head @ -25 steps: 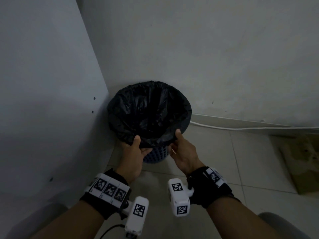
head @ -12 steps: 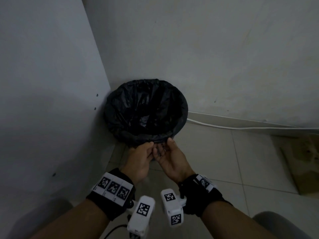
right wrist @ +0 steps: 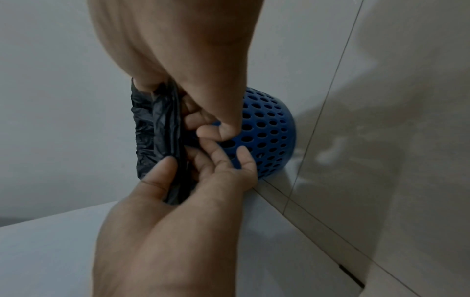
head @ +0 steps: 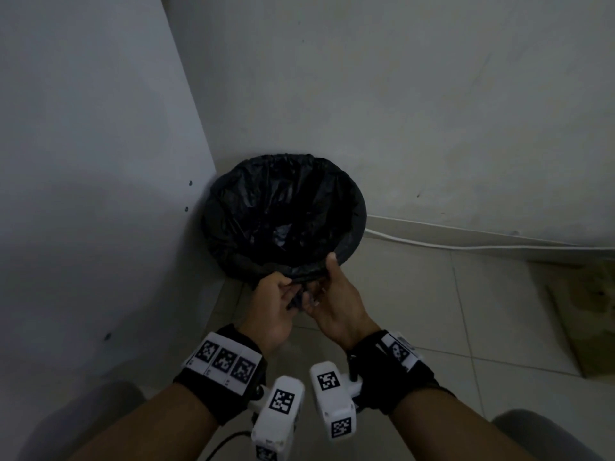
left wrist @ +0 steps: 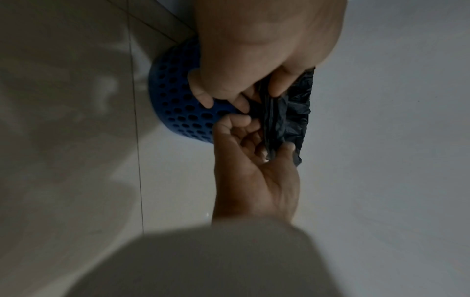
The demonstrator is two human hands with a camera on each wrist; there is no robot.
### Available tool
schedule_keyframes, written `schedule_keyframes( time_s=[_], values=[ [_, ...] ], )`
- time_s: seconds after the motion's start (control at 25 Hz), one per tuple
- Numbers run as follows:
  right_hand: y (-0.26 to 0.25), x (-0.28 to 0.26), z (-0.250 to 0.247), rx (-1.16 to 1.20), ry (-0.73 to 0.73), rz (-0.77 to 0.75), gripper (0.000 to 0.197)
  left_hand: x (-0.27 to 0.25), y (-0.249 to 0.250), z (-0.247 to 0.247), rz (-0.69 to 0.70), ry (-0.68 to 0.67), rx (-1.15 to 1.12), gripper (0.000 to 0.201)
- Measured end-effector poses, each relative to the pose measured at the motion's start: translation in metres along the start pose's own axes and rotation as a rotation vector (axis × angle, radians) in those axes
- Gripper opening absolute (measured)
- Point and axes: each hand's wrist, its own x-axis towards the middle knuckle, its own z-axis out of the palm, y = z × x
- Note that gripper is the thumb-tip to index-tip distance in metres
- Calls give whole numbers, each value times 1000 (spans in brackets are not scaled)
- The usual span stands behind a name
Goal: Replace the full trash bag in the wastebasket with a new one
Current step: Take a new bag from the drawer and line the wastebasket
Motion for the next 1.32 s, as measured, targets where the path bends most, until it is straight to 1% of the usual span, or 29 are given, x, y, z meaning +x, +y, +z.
schedule_keyframes(
  time_s=[0.08, 0.16, 0.24, 0.28, 0.32, 0.36, 0.4, 0.44, 0.48, 0.52, 0.56, 0.64, 0.68, 0.72, 0.76, 0.84, 0.88, 0.92, 0.96, 1.0, 1.04, 1.08, 1.12, 1.16, 1.2, 1.24, 1.28, 1.32],
  values=[
    [2, -1, 0, -75, -36, -24, 41, -3, 2, 5, 21, 13, -38, 20],
    [8, -3, 0, -139, -82, -16, 42, 1, 6, 7, 51, 43, -8, 33],
    [6, -5, -1, -166, -76, -2, 42, 13, 12, 4, 75, 148, -5, 44],
    [1, -4, -1, -161, -66, -15, 43, 19, 16, 0, 90, 211, -16, 55],
    [-7, -3, 0, -154, -55, -38, 42, 23, 20, -5, 117, 268, -11, 70],
    [-15, 0, -2, -148, -31, -59, 37, 25, 22, -8, 158, 311, 6, 85],
    [-25, 1, -3, -139, -1, -65, 27, 23, 24, -9, 207, 330, 12, 96],
    [-32, 3, -4, -126, 37, -51, 18, 21, 25, -9, 281, 324, 23, 99],
    [-34, 4, -5, -111, 57, -25, 13, 17, 27, -8, 369, 312, 68, 95],
    [-33, 5, -5, -111, 62, 2, 12, 15, 28, -8, 435, 291, 149, 87],
    [-31, 5, -3, -116, 56, 25, 14, 15, 30, -8, 465, 269, 236, 78],
    [-21, 5, 2, -164, 15, 61, 12, 20, 40, -12, 448, 271, 319, 56],
    [-19, 2, 4, -218, 3, 74, 10, 25, 45, -17, 451, 296, 363, 49],
    [-23, -5, 8, -321, 5, 85, 11, 28, 48, -21, 472, 319, 404, 45],
    [-33, -13, 9, -523, 2, 84, 17, 30, 50, -23, 500, 334, 430, 44],
    [-64, -31, 9, -1121, -51, 74, 34, 28, 49, -24, 578, 346, 501, 43],
    [-80, -37, 7, -1351, -87, 75, 42, 23, 47, -23, 612, 341, 560, 44],
    [-96, -44, 6, -1476, -125, 87, 47, 20, 45, -22, 641, 321, 627, 45],
    [-111, -49, 4, -1500, -155, 83, 46, 16, 42, -21, 666, 284, 685, 47],
    [-123, -52, 4, -1453, -160, 54, 42, 14, 38, -22, 692, 236, 734, 48],
    [-131, -51, 5, -1405, -152, -12, 37, 11, 33, -22, 724, 181, 786, 48],
    [-136, -46, 7, -1385, -154, -109, 34, 8, 28, -23, 760, 131, 845, 49],
    [-137, -37, 8, -1434, -167, -201, 32, 5, 23, -22, 787, 87, 897, 50],
    [-134, -24, 6, -1538, -203, -261, 32, 2, 18, -21, 814, 59, 940, 51],
    [-126, -15, 3, -1701, -270, -255, 36, -1, 15, -20, 843, 42, 975, 52],
    [-113, -6, 0, -1883, -351, -183, 45, -2, 13, -20, 869, 34, 1006, 53],
    [-97, 0, -7, -2048, -408, -48, 50, -3, 10, -20, 881, 23, 1024, 54],
    [-80, 2, -13, -2165, -451, 88, 51, -3, 9, -22, 883, 18, 1025, 55]
  ],
)
